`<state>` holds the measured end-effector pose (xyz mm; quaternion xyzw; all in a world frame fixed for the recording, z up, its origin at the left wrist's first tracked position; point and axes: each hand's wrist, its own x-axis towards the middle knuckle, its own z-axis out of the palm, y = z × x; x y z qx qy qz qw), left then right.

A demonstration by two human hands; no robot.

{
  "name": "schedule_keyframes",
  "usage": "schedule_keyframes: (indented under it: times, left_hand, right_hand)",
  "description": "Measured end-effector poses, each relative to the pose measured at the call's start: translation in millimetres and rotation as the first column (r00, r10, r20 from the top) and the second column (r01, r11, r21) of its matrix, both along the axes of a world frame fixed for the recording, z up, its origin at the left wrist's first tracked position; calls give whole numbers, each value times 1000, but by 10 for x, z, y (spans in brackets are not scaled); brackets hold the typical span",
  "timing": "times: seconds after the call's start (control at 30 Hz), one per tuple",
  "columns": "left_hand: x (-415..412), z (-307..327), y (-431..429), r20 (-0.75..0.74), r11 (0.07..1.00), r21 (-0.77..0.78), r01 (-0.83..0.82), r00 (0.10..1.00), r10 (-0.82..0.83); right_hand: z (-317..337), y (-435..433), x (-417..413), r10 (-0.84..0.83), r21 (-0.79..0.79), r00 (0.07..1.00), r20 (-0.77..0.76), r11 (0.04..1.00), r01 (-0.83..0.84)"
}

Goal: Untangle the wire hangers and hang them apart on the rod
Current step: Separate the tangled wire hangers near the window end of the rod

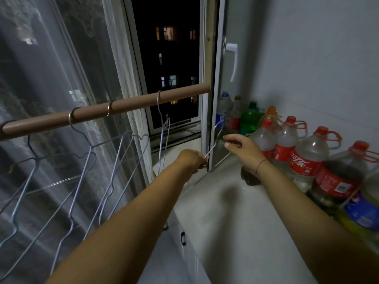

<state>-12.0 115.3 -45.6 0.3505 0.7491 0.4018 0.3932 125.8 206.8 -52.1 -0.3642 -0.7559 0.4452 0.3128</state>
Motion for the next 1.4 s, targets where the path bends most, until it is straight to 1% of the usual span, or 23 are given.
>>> schedule_keyframes:
  times: [0.1,0.2,0.3,0.37,0.47,0.53,0.57,0.63,0.67,0.7,0.8,0.9,0.97,1.03,1.13,1.23,1.4]
  left_hand:
    - [83,-16,-57,-27,999,19,27,999,-26]
    - [154,-59,-97,-49,996,37,77,996,-76]
    - [241,-69,-120,-35,994,69,87,996,-84]
    - [301,-65,-128,-22,993,89,83,996,-81]
    - [375,-69,-145,-26,987,140,75,997,-72]
    - [416,-108,-118,-73,982,188,36,997,-23]
    - [436,-129,-96,-135,979,204,1,990,27]
    - [495,-126,-71,-264,964,248,-101,950,167]
    - [524,-108,-64,-279,948,286,-141,934,223]
    - [553,-88,-60,-247,934,321,-158,938,244]
    - [658,-5,-87,-20,933,328,-148,986,163]
    - [703,42,-99,125,951,281,-132,987,100]
    - [714,100,-102,198,951,286,-121,978,65]
    - [678,161,-76,238,940,315,-135,969,60]
    - [575,286,-44,299,915,350,-200,950,93]
    - [434,407,-13,285,901,367,-230,950,127]
    - [235,624,6,315,874,390,-289,934,169]
  right_hand:
    - [3,-1,182,45,30,989,143,998,-50]
    - [47,-14,429,81,43,940,332,994,-101]
    - [81,-2,675,88,58,896,434,990,-126]
    - [101,0,808,92,71,880,466,987,-141]
    - [163,-75,949,98,23,907,410,993,-118]
    - [179,-125,995,96,-16,928,361,995,-96]
    - [171,-152,997,96,-43,936,338,995,-86]
    - [149,-206,972,77,-80,949,305,995,-55]
    - [131,-225,946,65,-101,957,282,994,-38]
    - [117,-256,916,56,-130,967,248,991,-24]
    - [97,-356,792,-9,-194,990,144,980,37]
    - [132,-478,641,-77,-169,996,53,982,85]
    - [191,-562,531,-74,-168,997,13,983,75]
    - [245,-614,415,-44,-179,999,-23,983,40]
    - [331,-649,240,-37,-215,993,-112,976,12]
    - [418,-610,90,-8,-221,987,-160,975,-28]
    - [583,-503,-120,34,-231,991,-130,971,-64]
